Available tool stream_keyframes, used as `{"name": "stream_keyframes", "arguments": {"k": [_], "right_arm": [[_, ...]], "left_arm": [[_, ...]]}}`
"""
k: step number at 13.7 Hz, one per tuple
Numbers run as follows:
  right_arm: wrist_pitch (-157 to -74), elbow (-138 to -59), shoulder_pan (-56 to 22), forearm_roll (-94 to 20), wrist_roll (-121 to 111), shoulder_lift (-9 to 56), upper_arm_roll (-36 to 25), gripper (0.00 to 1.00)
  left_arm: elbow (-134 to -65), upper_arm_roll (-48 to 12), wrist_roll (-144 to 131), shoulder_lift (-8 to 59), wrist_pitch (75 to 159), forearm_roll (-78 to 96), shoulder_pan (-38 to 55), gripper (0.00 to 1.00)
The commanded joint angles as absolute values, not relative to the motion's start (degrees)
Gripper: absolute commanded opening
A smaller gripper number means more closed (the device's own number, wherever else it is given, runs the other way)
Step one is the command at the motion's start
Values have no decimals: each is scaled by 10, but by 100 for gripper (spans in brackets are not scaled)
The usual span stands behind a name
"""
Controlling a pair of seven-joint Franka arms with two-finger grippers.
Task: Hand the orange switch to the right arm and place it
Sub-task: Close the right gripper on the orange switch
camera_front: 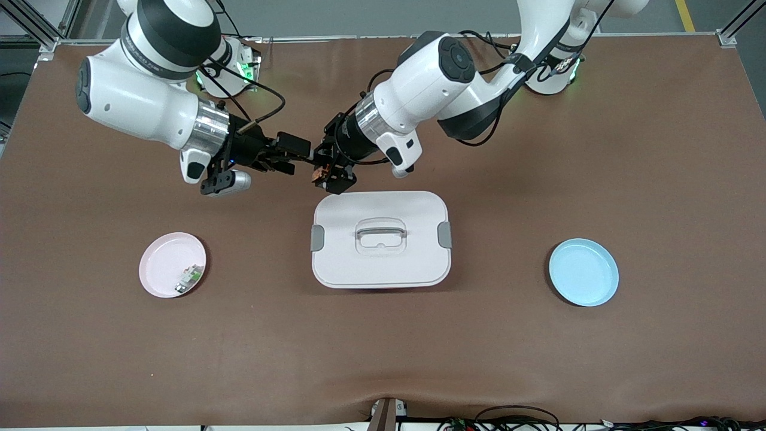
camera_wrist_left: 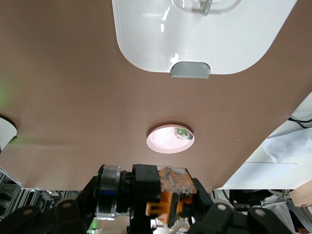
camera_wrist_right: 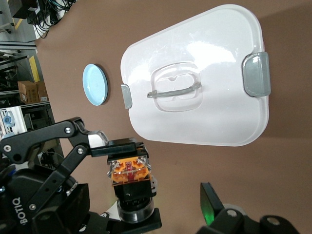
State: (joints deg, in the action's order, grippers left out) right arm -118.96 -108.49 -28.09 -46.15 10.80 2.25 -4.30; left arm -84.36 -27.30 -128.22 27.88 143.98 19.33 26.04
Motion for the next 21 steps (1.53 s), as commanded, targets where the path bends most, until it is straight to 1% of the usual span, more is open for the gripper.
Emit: {"name": "stream_keyframes", "arguments": {"k": [1,14,15,16,17,18,19,20,21], "right_arm": [[-1209,-1097,-299,-464,112,19,-48,100],[-1245,-1095,-318,-464,112,43,-48,100],[-1245,-1095,-318,-464,112,43,-48,95],[-1245,-1095,-318,-464,112,43,-48,78],[-1245,-1094,-318,-464,112,43,-48,57],[-1244,-1093,-318,-464,112,43,-48,29],[-1244,-1093,-318,-464,112,43,-48,7],[-1242,-1093,-318,-465,112,43,-48,0],[-1242,-1093,-318,-464,121,43,-48,0]], "left_arm": [[-838,-267,-1296,279,1448,180,268,29],[-838,-267,-1296,280,1448,171,269,31],[-838,-267,-1296,280,1448,171,269,31],[-838,-267,-1296,280,1448,171,268,31],[-838,-267,-1296,280,1448,171,268,31],[-838,-267,-1296,280,1448,171,268,31],[-838,-267,-1296,279,1448,169,268,31],[-838,-268,-1296,280,1448,168,268,31],[-838,-268,-1296,280,1448,168,268,31]]}}
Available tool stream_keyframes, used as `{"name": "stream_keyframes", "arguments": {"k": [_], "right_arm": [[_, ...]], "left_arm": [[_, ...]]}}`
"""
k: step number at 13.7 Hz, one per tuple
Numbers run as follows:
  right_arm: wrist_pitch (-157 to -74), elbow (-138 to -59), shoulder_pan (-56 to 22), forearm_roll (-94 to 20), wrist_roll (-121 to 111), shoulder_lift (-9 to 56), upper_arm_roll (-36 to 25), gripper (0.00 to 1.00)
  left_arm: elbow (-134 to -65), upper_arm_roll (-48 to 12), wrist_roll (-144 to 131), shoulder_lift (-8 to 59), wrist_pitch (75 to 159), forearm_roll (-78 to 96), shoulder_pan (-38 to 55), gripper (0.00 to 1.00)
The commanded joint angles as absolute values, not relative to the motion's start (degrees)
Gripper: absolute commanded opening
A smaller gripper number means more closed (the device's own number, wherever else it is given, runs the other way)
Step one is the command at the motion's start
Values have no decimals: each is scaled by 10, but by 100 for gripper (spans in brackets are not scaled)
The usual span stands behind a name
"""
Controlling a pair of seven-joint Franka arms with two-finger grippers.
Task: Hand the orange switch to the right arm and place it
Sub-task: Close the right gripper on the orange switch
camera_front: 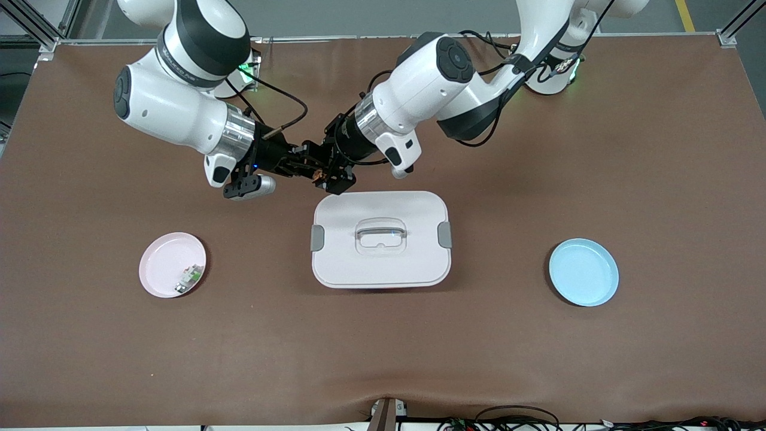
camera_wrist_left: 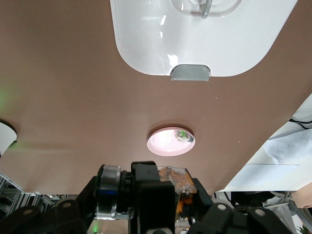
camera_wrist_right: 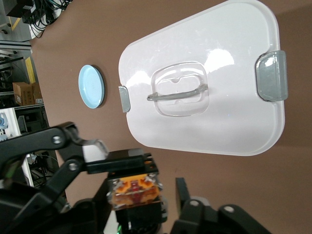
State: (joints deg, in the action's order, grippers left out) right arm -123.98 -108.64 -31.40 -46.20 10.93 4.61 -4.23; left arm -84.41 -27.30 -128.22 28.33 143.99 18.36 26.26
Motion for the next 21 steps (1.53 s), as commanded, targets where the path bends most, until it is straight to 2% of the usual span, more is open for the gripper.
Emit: {"name": "stream_keyframes", "arguments": {"k": [1,5,10,11,12,13,19,21], "right_arm": [[-1242,-1092,-318,-464,130,43,-48,0],[-1238,-1090,-316,-464,130,43,-48,0],[-1231,-1084,-310,-464,129,42,-50,0],[-1231,-1083,-311,-464,129,42,-50,0],[-1231,-1082,-310,-464,129,42,-50,0],[-1231,-1082,-310,-464,130,42,-50,0],[-1230,-1081,-308,-455,123,44,-51,0],[-1218,-1072,-300,-399,121,45,-51,0]], "left_arm": [[-838,-268,-1296,280,1448,168,268,31],[-838,-267,-1296,279,1448,167,268,33],[-838,-268,-1293,276,1448,147,268,45],[-838,-269,-1293,274,1448,141,267,53],[-838,-269,-1295,273,1448,140,266,78],[-838,-269,-1295,272,1448,140,267,99],[-837,-268,-1291,261,1448,140,257,100],[-837,-267,-1283,248,1443,140,234,100]]}}
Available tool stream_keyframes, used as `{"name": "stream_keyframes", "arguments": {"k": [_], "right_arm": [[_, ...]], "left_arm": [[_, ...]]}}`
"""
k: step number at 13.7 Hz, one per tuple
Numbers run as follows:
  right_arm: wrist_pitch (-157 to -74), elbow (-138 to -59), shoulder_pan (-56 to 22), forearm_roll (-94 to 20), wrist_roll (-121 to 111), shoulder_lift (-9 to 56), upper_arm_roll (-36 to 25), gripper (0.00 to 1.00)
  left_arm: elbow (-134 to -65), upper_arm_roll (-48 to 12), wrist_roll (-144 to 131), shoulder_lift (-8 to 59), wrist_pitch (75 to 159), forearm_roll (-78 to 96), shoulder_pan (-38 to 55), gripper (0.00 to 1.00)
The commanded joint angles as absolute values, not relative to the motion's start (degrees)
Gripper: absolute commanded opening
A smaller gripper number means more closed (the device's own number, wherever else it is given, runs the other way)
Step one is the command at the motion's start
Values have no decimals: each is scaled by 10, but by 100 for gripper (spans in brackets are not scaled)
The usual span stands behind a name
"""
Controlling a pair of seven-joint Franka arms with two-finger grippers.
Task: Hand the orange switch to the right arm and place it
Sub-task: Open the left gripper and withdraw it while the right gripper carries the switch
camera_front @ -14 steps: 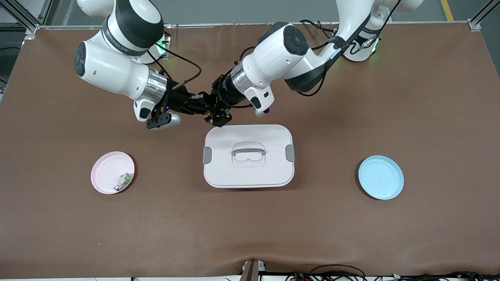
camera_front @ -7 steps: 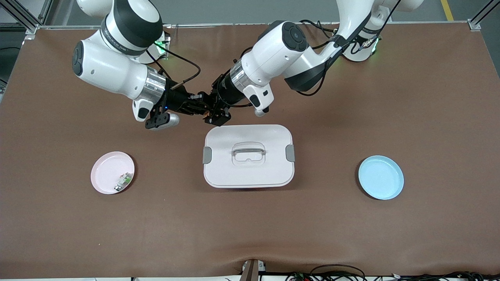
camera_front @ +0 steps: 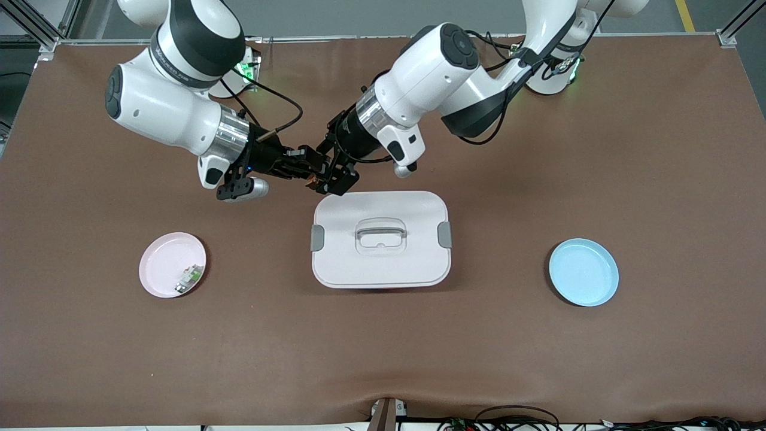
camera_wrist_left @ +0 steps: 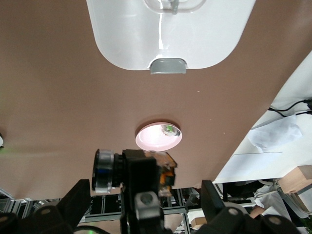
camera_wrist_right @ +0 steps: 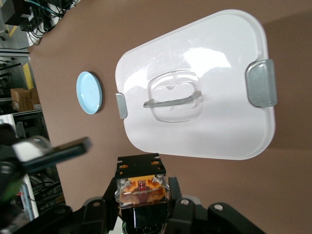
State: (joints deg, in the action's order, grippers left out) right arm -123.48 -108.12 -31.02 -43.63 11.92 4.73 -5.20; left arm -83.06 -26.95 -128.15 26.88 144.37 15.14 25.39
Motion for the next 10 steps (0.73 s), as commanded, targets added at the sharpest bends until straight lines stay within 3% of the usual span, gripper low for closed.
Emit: {"name": "stream_keyframes", "arguments": {"k": [1,10], "right_arm": [[-1205,-1066,-296,-370,120,51,-51,0],[-1115,-1049,-207,-194,-125,73,-52,0]], "left_arm": [[-837,-270,-1279,240,1435,141,221,100],[-837,-272,-1126,179,1291,141,139,100]]}}
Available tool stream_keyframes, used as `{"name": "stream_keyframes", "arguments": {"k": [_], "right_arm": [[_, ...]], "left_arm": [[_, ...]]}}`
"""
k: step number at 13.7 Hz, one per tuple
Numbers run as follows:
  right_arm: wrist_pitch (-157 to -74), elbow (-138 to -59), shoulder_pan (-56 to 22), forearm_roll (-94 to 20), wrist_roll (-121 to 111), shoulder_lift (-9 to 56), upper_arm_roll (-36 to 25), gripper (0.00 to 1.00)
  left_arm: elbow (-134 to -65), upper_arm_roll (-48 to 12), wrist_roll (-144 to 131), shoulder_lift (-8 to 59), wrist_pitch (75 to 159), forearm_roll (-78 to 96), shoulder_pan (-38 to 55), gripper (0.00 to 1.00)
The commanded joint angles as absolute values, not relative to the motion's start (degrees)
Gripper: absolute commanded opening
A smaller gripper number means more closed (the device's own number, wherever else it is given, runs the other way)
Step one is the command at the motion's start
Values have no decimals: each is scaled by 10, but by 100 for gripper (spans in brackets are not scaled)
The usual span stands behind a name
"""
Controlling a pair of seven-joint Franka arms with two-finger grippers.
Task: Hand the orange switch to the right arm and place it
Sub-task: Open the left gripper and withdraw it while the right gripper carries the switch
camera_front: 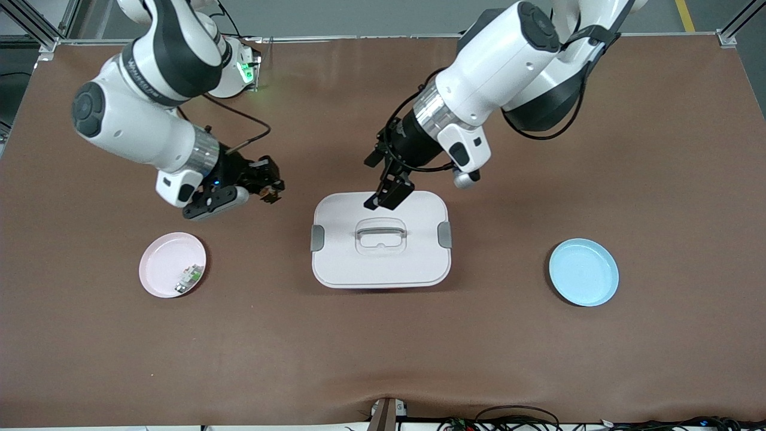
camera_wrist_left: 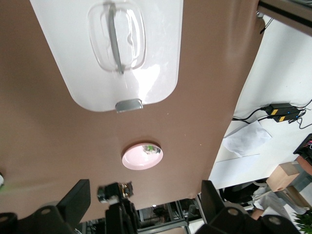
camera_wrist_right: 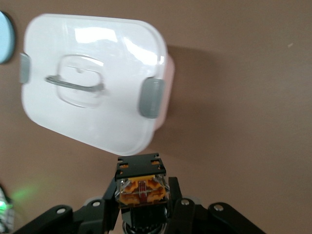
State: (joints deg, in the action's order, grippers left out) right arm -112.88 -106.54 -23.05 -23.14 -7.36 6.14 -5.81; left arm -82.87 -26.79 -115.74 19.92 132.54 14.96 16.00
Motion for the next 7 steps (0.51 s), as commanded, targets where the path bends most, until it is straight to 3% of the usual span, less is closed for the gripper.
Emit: {"name": "stream_keyframes", "arguments": {"k": [1,7], "right_arm": [[-1115,-1050,-195,-172,-160,73,-51,0],[-1109,-1049,-149,-22,-357,94,-51,0]], "left_arm": [[-837,-272,-1102,175,1270,141,128,100],[-824,-266,-884,151,1162,140,82,100]]}}
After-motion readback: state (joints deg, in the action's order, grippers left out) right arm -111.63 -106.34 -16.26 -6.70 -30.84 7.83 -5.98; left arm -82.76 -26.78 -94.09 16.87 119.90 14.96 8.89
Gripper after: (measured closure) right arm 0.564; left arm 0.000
